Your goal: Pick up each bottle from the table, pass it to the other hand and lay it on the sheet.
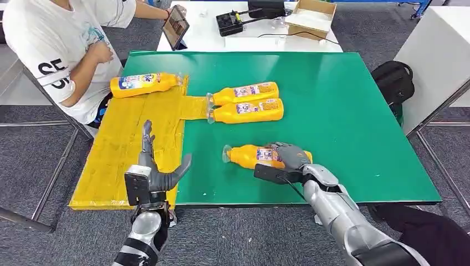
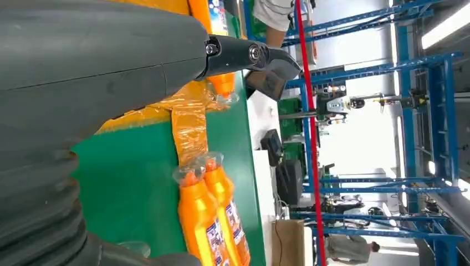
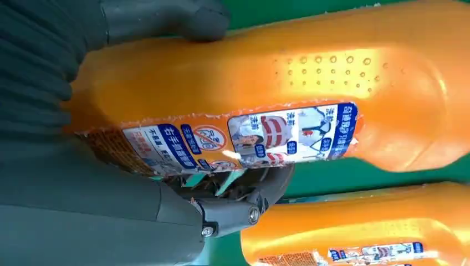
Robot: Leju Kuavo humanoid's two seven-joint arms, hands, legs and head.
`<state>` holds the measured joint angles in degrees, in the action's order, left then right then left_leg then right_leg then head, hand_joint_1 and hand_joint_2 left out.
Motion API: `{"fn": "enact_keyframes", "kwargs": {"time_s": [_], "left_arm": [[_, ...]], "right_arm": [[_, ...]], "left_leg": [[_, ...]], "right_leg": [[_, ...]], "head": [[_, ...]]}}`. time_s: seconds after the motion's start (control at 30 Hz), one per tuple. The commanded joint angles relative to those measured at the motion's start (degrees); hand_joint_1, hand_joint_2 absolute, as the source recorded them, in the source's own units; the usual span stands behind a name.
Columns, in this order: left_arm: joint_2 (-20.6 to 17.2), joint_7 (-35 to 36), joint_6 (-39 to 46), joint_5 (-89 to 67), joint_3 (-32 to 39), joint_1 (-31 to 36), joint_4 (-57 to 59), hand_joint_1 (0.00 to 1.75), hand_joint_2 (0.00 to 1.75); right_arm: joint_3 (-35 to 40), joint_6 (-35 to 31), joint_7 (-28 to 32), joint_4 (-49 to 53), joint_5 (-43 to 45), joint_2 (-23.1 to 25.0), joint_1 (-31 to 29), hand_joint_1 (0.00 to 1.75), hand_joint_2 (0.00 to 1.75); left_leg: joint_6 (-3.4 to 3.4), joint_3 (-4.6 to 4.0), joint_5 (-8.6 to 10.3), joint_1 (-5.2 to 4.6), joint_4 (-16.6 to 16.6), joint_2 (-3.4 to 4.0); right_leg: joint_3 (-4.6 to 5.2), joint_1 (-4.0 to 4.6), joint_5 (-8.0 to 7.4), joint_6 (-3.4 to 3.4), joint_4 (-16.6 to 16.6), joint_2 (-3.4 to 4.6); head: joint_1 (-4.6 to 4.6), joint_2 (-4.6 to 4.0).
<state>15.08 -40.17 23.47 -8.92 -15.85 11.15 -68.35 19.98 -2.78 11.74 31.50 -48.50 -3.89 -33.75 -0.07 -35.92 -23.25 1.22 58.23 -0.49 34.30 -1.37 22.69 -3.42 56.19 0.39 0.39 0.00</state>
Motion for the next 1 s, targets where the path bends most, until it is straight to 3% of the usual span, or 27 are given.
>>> {"fn": "enact_keyframes", "kwargs": {"time_s": [0.03,1.0], "left_arm": [[-0.3,0.2,-0.1,0.1,-0.1,1.6,3.7,0.00,1.75],[-0.1,0.2,-0.6,0.5,0.5,1.2,3.9,0.00,1.75]], "right_arm": [[0.7,1.3,0.2,-5.6,0.2,0.0,2.4,1.75,1.75],[0.2,3.4,2.6,-5.2,2.1,-1.0,1.6,1.75,1.75]], "left_leg": [[0.04,0.16,-0.03,0.05,-0.1,-0.13],[0.05,0.18,-0.06,0.04,-0.1,-0.13]], "right_leg": [[-0.23,0.08,0.07,0.14,-0.1,-0.19],[-0.24,0.08,0.08,0.17,-0.2,-0.21]], "head": [[0.00,0.00],[0.02,0.00]]}}
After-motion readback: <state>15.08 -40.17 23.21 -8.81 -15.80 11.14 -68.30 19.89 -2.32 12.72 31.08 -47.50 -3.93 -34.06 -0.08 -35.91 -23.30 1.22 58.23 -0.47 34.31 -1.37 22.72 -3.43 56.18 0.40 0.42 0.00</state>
